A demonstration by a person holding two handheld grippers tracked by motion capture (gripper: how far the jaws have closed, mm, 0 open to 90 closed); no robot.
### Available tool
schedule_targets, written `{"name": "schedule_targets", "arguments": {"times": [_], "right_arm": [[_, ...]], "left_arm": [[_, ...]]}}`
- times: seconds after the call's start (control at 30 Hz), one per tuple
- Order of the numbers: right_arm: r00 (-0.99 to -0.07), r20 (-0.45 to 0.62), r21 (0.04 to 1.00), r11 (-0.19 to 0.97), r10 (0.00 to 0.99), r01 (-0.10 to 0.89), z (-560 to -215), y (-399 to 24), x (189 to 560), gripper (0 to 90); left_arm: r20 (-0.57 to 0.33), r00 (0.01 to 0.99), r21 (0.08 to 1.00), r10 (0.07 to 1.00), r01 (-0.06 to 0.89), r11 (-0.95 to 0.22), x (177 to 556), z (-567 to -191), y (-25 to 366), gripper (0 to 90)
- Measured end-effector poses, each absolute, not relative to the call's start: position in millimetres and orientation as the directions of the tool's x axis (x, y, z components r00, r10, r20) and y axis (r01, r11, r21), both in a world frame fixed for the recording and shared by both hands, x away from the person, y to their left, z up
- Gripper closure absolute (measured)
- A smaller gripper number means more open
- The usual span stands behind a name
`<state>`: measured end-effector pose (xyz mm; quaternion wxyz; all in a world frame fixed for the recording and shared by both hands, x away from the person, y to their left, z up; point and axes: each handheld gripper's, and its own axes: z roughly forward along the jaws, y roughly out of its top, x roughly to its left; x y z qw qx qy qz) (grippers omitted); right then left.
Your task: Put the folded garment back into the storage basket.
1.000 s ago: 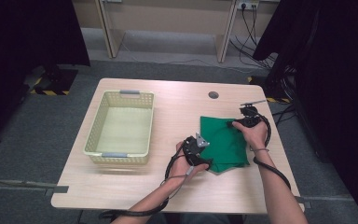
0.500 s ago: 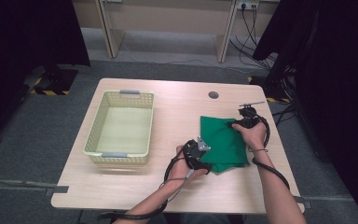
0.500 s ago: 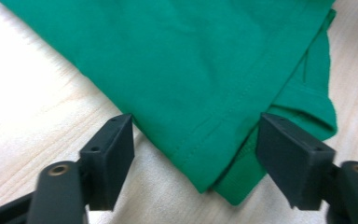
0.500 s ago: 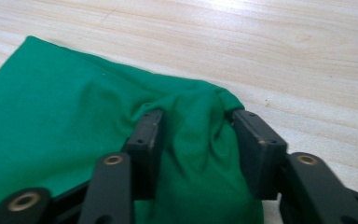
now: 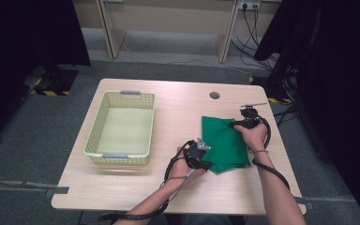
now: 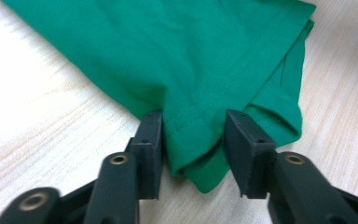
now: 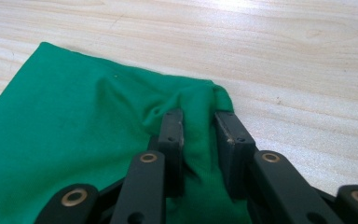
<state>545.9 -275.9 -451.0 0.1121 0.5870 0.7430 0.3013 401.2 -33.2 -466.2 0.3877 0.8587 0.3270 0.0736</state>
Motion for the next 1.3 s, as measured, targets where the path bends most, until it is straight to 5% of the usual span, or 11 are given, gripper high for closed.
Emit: {"name": "schedule_targets", "arguments": {"times": [0.33, 1.3], "right_arm": [[-0.274, 0.184, 0.571, 0.124, 0.944, 0.811, -449.3, -273.9, 544.2, 77.3], [-0.293, 0.223, 0.646, 0.084, 0.93, 0.759, -421.7, -262.7, 526.1, 77.6]], "left_arm": [[-0.142, 0.781, 0.741, 0.609, 0.492, -0.458, 403.4, -468.4, -27.7, 78.1], [-0.129, 0.757, 0.787, 0.641, 0.471, -0.398, 391.2, -451.0, -0.9, 79.2]]}}
